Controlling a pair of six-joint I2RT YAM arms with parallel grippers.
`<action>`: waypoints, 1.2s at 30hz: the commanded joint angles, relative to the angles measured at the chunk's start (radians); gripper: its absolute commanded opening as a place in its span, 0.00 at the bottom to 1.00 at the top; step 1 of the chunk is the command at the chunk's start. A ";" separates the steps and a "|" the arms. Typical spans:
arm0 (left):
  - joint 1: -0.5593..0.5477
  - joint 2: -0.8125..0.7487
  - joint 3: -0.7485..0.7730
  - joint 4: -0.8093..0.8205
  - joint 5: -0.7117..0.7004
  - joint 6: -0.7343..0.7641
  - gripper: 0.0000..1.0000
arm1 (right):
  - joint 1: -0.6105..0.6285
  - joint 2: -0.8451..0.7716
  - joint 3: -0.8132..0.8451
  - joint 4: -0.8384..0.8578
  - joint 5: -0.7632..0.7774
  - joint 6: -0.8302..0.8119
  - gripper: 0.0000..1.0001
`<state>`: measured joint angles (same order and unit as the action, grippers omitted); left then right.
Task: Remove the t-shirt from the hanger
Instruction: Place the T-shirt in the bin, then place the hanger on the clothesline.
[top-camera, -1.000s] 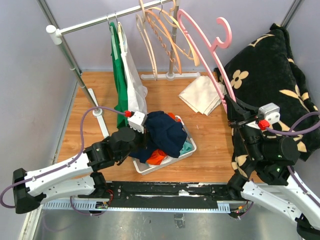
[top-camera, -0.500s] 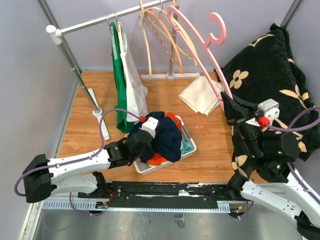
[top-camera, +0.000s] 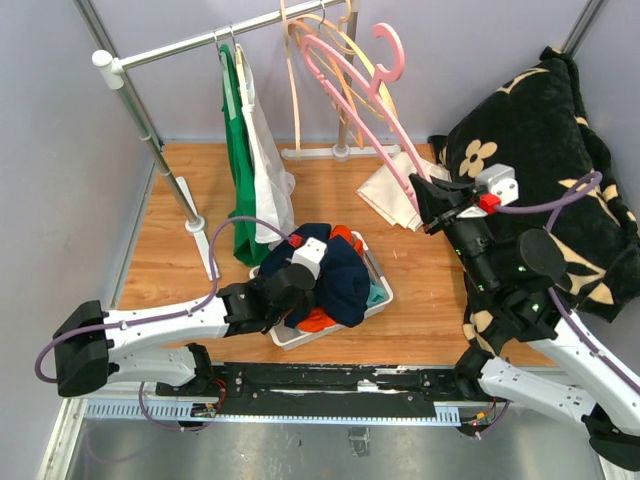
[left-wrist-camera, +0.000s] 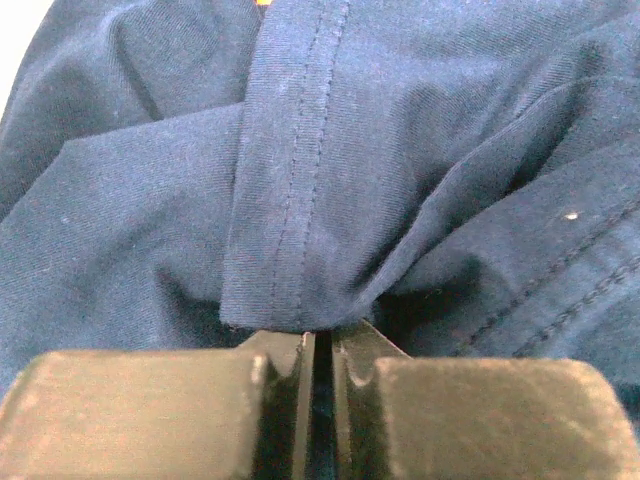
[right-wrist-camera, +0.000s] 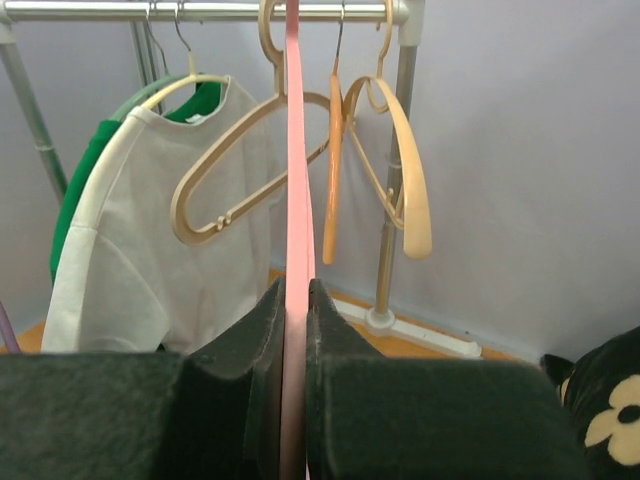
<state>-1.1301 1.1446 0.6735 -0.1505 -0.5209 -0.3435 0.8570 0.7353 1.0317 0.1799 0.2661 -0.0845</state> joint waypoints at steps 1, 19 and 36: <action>-0.022 -0.048 0.042 -0.061 0.010 -0.026 0.17 | 0.009 0.023 0.038 -0.005 0.049 0.050 0.01; -0.033 -0.318 0.093 -0.101 0.048 -0.029 0.87 | -0.003 0.278 0.124 0.146 0.108 -0.014 0.01; -0.033 -0.580 -0.007 -0.029 0.016 -0.008 0.82 | -0.081 0.557 0.289 0.236 0.052 -0.009 0.01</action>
<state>-1.1545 0.5850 0.6865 -0.2150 -0.4782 -0.3626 0.8078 1.2644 1.2709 0.3317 0.3393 -0.0898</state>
